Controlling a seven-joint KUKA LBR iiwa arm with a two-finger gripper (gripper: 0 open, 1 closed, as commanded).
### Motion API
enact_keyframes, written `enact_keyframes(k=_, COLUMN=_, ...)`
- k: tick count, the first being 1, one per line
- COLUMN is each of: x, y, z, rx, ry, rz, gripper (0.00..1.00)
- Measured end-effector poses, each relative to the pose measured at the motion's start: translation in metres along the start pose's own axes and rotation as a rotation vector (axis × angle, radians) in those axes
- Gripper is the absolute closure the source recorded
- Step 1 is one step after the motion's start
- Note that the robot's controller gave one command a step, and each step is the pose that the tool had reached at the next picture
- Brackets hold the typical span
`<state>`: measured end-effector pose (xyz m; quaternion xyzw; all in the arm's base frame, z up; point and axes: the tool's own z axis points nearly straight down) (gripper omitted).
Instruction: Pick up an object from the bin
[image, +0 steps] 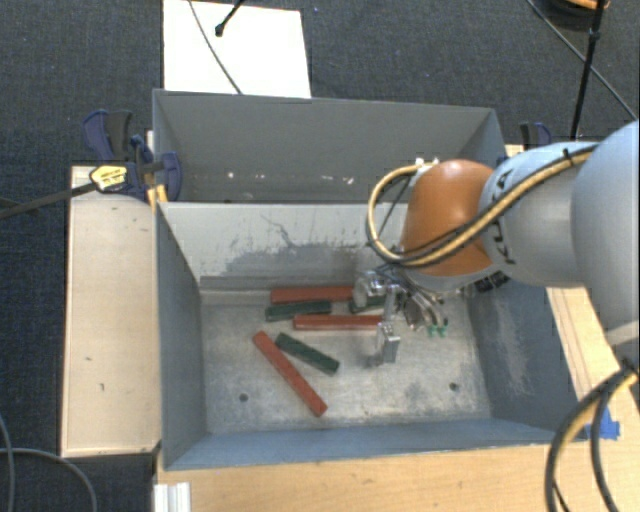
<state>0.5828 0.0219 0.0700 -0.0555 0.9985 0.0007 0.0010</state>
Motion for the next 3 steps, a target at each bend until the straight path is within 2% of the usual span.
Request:
enact_keyframes(k=1, x=-0.001, y=0.0, z=-0.001, rx=0.001, ry=-0.003, rz=-0.003, gripper=0.0)
enact_keyframes(k=2, x=-0.003, y=0.0, z=-0.004, rx=0.001, ry=-0.006, rz=-0.005, gripper=1.0)
enact_keyframes(k=3, x=-0.005, y=0.0, z=-0.086, rx=0.002, ry=-0.009, rz=-0.007, gripper=1.0)
